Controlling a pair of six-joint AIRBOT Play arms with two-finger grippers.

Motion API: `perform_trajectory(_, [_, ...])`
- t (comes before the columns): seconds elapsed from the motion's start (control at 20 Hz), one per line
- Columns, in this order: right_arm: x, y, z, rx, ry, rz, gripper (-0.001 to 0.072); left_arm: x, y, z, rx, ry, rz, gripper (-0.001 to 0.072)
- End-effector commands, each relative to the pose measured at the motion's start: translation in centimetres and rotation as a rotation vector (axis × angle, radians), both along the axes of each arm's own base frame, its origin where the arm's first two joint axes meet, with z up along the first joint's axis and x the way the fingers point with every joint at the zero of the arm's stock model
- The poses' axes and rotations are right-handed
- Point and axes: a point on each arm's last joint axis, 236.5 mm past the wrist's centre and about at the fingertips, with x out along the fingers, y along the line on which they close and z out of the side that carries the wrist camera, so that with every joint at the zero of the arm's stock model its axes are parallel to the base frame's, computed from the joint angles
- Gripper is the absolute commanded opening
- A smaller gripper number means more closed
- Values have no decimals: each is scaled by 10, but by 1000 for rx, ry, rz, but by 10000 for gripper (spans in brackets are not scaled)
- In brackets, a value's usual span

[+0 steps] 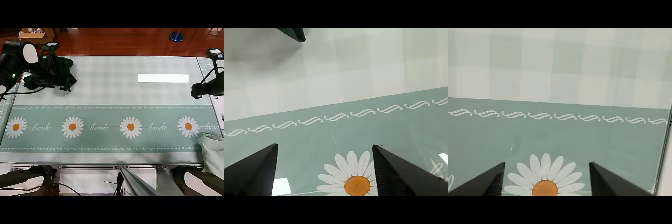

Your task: Fold the shirts.

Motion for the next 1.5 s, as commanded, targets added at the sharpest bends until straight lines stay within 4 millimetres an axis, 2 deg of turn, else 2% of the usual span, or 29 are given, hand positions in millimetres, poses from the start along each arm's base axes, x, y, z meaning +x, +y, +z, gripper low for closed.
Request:
perform_trajectory(0.0, [0,0,0,0,0,1,602,0,0,0,0,0,-1,678])
perform_trajectory(1.0, [5,0,2,-1,-20,2,602,4,-1,1,3,-19,-30,678])
perform_trajectory(1.25, [20,-1,8,-9,-88,9,602,27,-7,8,-18,-122,-32,678])
perform_trajectory(1.35, [21,6,8,23,-95,8,601,30,-7,9,-20,-133,-33,678])
perform_trajectory(1.45, [22,14,7,60,-100,7,602,46,-8,14,-26,-205,-34,679])
